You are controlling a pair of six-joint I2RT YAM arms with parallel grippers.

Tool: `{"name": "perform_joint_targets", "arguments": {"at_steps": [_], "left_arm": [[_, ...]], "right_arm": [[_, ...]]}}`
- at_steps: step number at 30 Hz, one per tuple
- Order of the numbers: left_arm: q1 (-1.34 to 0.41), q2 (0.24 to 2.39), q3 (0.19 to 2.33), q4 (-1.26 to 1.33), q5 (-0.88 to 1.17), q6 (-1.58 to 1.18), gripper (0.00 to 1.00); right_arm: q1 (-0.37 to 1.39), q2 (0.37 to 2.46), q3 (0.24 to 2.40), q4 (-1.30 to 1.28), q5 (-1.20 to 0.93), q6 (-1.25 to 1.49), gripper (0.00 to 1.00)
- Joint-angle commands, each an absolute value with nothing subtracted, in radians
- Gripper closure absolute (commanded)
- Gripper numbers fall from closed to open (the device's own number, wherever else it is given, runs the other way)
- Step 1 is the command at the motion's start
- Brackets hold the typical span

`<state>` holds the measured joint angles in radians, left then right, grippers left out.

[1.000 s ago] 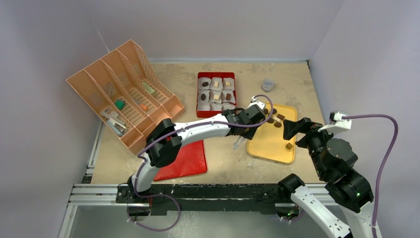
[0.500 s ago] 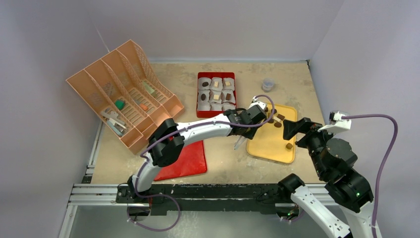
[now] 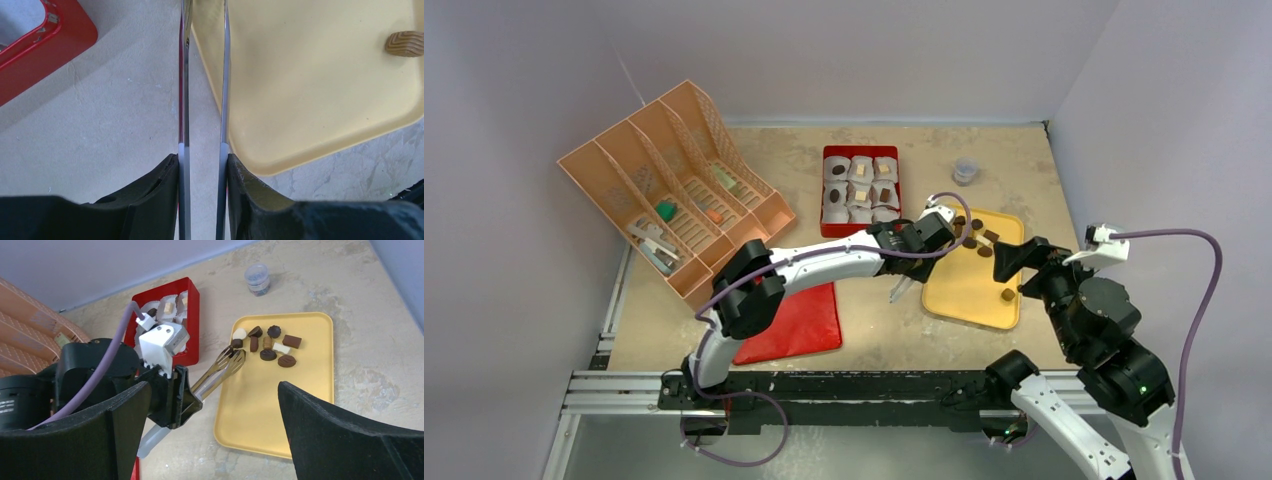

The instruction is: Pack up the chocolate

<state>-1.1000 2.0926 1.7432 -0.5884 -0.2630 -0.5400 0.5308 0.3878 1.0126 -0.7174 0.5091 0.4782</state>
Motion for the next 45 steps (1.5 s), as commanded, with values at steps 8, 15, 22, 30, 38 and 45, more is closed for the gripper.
{"name": "perform_joint_targets", "arguments": {"at_steps": [8, 15, 22, 30, 38, 45], "left_arm": [[-1.096, 1.905, 1.682, -0.543, -0.230, -0.578, 0.78], [-1.066, 1.844, 1.686, -0.593, -0.229, -0.594, 0.78], [-0.981, 1.759, 1.666, -0.633, -0.189, -0.618, 0.78], [-0.903, 1.692, 1.616, -0.677, -0.178, -0.642, 0.79], [-0.877, 1.695, 1.595, -0.705, -0.162, -0.652, 0.77], [-0.855, 1.716, 1.576, -0.696, -0.152, -0.655, 0.77]], "right_arm": [[0.531, 0.418, 1.014, -0.672, 0.518, 0.492, 0.01], [0.532, 0.433, 1.014, -0.663, 0.518, 0.488, 0.01], [0.531, 0.447, 1.016, -0.651, 0.516, 0.481, 0.01], [0.531, 0.447, 1.010, -0.651, 0.515, 0.482, 0.01], [0.531, 0.442, 1.002, -0.653, 0.515, 0.484, 0.01], [0.531, 0.433, 0.998, -0.657, 0.517, 0.488, 0.01]]}}
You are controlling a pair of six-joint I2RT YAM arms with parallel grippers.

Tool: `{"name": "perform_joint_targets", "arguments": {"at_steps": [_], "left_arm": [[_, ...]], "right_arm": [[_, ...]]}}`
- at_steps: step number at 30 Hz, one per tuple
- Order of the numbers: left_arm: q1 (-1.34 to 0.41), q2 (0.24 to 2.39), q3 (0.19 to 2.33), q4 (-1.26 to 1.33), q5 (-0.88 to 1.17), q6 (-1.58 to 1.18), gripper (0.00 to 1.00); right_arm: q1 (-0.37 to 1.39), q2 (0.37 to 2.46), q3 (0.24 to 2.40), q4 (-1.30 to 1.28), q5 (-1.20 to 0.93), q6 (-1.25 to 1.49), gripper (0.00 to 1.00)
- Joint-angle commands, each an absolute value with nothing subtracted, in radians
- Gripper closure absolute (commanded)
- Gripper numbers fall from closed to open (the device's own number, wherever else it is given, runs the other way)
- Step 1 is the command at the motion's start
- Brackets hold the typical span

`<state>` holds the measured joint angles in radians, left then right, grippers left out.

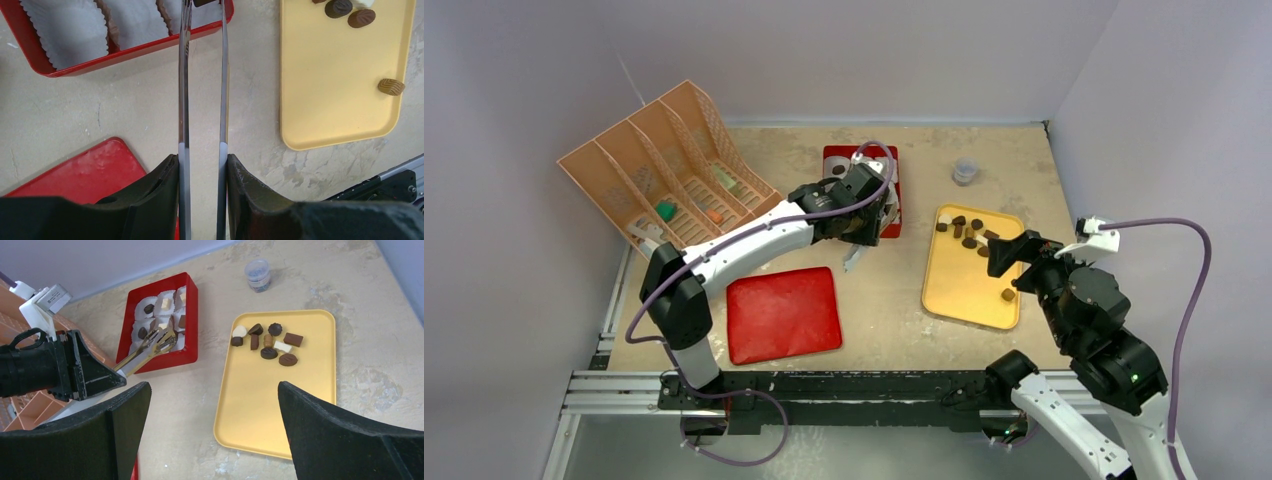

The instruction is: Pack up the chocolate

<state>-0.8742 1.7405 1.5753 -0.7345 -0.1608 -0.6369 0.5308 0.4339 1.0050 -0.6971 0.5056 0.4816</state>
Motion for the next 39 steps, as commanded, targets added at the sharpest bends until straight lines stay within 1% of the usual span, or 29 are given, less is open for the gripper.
{"name": "perform_joint_targets", "arguments": {"at_steps": [1, 17, 28, 34, 39], "left_arm": [[-0.851, 1.717, 1.575, -0.692, -0.153, -0.655, 0.76], [-0.836, 1.779, 1.581, -0.670, -0.125, -0.646, 0.73], [-0.830, 1.801, 1.587, -0.667, -0.123, -0.641, 0.69], [-0.830, 1.801, 1.600, -0.673, -0.122, -0.632, 0.64], [-0.830, 1.798, 1.609, -0.675, -0.118, -0.628, 0.64]], "right_arm": [[0.532, 0.433, 0.997, -0.658, 0.517, 0.488, 0.01], [0.532, 0.429, 0.994, -0.663, 0.525, 0.488, 0.01], [0.531, 0.436, 0.993, -0.655, 0.530, 0.477, 0.01], [0.531, 0.439, 0.988, -0.645, 0.528, 0.474, 0.01], [0.532, 0.443, 0.985, -0.640, 0.525, 0.469, 0.01]]}}
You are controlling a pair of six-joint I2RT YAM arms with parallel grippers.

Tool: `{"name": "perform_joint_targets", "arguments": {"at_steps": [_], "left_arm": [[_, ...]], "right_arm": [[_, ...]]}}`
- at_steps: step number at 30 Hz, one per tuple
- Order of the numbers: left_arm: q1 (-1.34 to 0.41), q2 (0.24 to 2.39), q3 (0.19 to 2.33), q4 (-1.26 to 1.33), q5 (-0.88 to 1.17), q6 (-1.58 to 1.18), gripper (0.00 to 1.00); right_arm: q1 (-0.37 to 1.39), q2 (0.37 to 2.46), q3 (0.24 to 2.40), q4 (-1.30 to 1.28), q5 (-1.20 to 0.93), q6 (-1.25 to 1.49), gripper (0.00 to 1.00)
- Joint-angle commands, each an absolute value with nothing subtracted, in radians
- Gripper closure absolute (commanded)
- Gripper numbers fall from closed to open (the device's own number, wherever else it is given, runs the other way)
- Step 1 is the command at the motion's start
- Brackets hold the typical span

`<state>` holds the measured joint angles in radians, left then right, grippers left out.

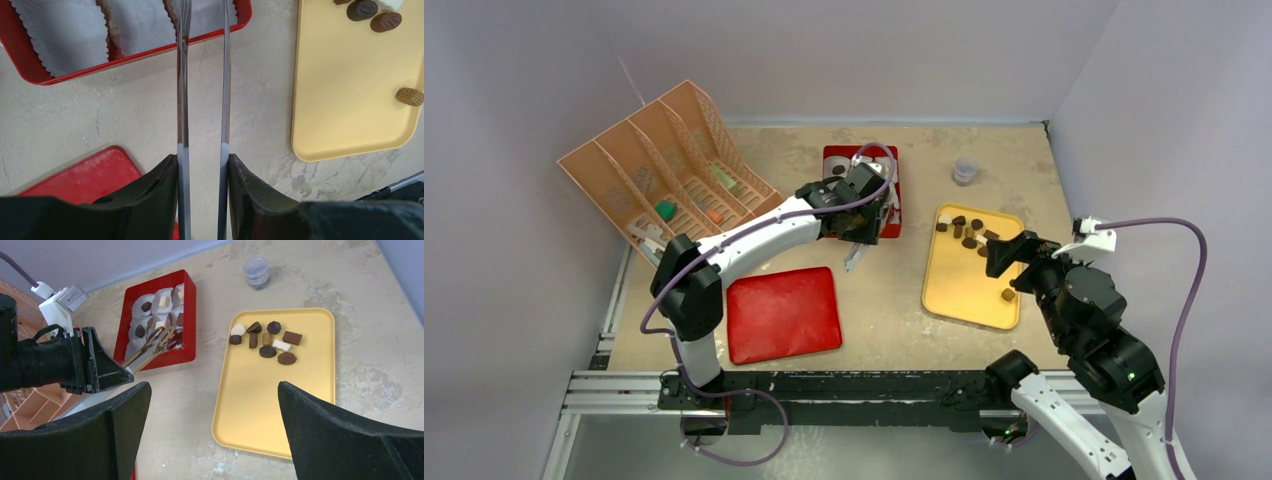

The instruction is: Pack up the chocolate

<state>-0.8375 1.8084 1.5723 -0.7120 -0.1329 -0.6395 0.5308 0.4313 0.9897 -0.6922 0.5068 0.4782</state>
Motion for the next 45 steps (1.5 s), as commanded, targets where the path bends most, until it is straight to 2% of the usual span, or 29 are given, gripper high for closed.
{"name": "perform_joint_targets", "arguments": {"at_steps": [1, 23, 34, 45], "left_arm": [[-0.830, 1.796, 1.610, -0.675, -0.117, -0.627, 0.64], [-0.833, 1.764, 1.717, -0.588, -0.136, -0.545, 0.66], [-0.914, 1.905, 1.895, -0.647, -0.201, -0.463, 0.66], [-0.967, 2.036, 1.947, -0.615, -0.161, -0.433, 0.66]], "right_arm": [[0.531, 0.443, 0.985, -0.640, 0.524, 0.469, 0.01], [0.531, 0.439, 0.996, -0.634, 0.518, 0.461, 0.01], [0.531, 0.427, 1.000, -0.643, 0.520, 0.469, 0.01], [0.531, 0.416, 1.007, -0.655, 0.530, 0.471, 0.01]]}}
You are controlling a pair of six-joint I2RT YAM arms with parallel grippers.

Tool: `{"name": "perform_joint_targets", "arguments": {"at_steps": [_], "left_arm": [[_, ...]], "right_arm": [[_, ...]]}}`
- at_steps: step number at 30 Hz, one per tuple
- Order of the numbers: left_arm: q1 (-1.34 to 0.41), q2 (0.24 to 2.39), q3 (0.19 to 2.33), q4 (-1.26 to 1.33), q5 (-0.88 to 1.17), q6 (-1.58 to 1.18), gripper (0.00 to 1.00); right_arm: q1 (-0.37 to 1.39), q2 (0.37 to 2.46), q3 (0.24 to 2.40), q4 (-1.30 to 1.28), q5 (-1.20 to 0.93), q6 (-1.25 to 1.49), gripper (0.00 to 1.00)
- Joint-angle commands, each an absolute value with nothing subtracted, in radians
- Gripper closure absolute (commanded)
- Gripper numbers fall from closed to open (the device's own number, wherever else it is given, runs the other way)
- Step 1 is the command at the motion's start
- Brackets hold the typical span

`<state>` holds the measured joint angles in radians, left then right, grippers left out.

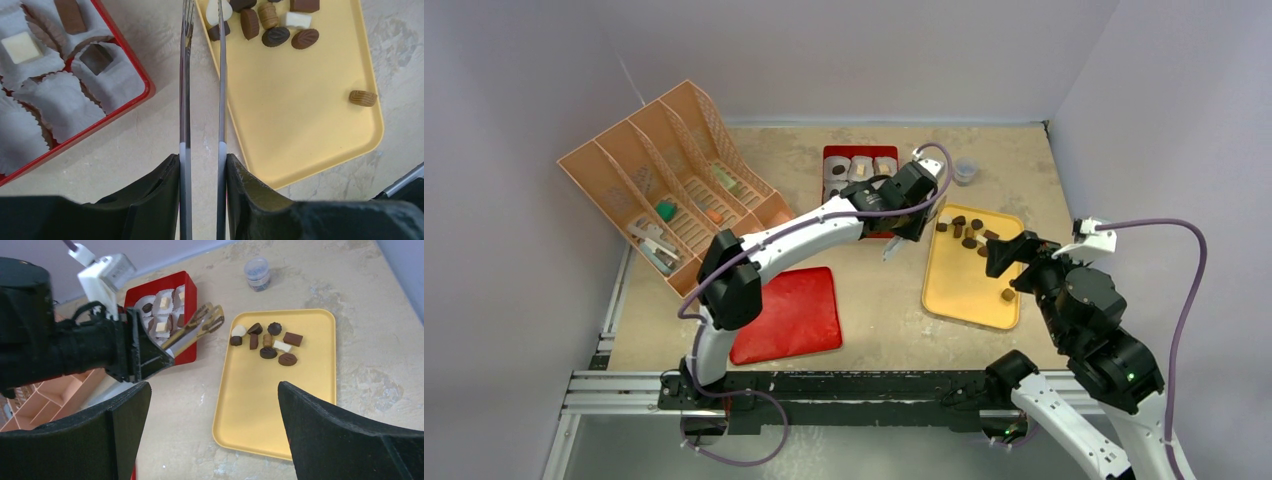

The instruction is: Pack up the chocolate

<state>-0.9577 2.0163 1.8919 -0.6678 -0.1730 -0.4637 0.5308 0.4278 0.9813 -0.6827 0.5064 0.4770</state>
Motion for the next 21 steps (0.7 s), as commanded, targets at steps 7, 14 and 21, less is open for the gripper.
{"name": "perform_joint_targets", "arguments": {"at_steps": [7, 14, 21], "left_arm": [[-0.993, 2.091, 1.945, -0.576, -0.076, -0.428, 0.65], [-1.007, 2.113, 1.939, -0.534, -0.047, -0.458, 0.65], [-1.008, 2.149, 1.936, -0.516, -0.037, -0.468, 0.65]], "right_arm": [[0.531, 0.417, 1.008, -0.662, 0.540, 0.468, 0.01], [0.531, 0.424, 1.009, -0.656, 0.541, 0.462, 0.01], [0.531, 0.426, 1.006, -0.652, 0.546, 0.452, 0.01]]}}
